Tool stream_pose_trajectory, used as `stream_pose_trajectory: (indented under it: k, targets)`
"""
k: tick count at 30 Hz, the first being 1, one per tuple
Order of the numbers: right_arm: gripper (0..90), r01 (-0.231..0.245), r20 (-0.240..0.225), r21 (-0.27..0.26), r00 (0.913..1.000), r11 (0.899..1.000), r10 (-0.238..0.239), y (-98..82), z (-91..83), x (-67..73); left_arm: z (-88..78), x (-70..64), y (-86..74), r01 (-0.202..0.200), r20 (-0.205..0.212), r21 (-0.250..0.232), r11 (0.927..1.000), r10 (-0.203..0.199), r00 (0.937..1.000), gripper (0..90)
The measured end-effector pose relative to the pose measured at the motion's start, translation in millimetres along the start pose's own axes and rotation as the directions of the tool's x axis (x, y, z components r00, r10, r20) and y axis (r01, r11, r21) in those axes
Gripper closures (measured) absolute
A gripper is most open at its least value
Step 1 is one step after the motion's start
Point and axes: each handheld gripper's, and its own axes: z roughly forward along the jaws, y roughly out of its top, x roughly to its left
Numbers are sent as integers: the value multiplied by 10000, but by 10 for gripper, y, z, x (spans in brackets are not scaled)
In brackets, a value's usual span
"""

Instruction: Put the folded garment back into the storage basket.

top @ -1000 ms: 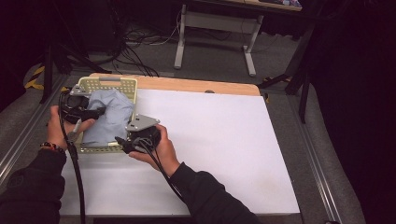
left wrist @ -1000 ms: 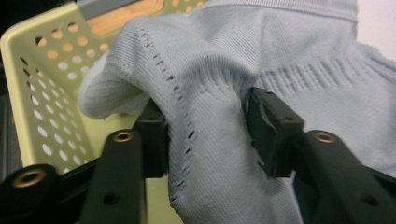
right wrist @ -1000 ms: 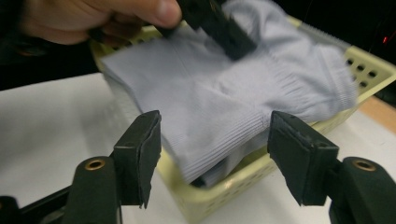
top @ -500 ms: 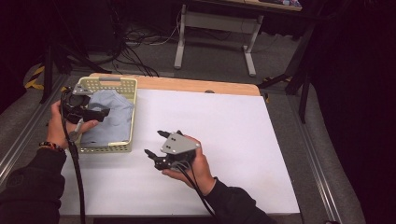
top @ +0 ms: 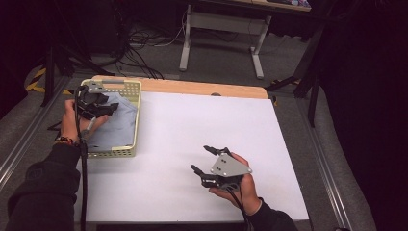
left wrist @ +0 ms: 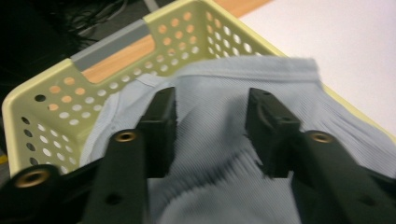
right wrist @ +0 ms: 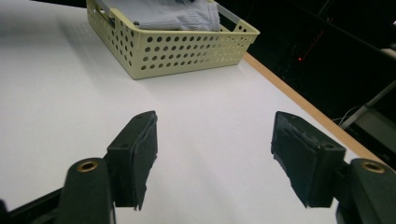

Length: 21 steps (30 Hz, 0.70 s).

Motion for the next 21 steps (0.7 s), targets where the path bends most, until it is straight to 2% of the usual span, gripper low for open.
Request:
stream_pose_trajectory:
  k: [2, 4, 5, 6, 8, 10, 11, 12, 13, 17, 21]
  targets:
    - [314, -10, 110, -235, 9999, 9997, 12, -34, -109, -23, 25, 9, -3, 267, 22, -193, 9995, -267, 9996, 499]
    - [312, -158, 199, -287, 9997, 9995, 164, -79, -198, -46, 59, 9, -9, 269, -3, 37, 9996, -269, 9996, 529]
    - [311, -193, 251, -236, 9995, 9995, 199, -105, -230, -52, 81, 20, -17, 259, 144, 155, 9995, -261, 9996, 558]
    - [310, -223, 245, -150, 9994, 9996, 226, -132, -254, -56, 102, 26, -32, 325, 470, 323, 9990, -340, 9983, 643]
    - [310, -375, 102, -18, 9992, 9993, 375, -177, -287, -50, 165, 40, -60, 354, 743, 750, 9966, -410, 9964, 748]
    - [310, -399, -23, 2, 9992, 9992, 399, -194, -291, -45, 235, 37, -92, 421, 997, 1272, 9910, -551, 9935, 786]
    - [310, -439, -27, 18, 9990, 9990, 439, -201, -285, -45, 271, 42, -106, 365, 1015, 1473, 9884, -518, 9935, 799]
    - [310, -496, -55, 56, 9988, 9988, 497, -206, -278, -45, 302, 33, -123, 470, 1061, 1649, 9852, -651, 9922, 806]
    - [310, -554, -83, 76, 9984, 9984, 554, -212, -269, -43, 324, 29, -135, 444, 970, 1716, 9842, -617, 9934, 806]
    - [306, -510, -250, 184, 9984, 9985, 515, -223, -219, -15, 348, 21, -152, 499, 1138, 1852, 9814, -718, 9909, 805]
    - [302, -405, -434, 437, 9982, 9982, 424, -248, -150, 13, 376, 10, -163, 431, 1096, 2041, 9780, -665, 9918, 806]
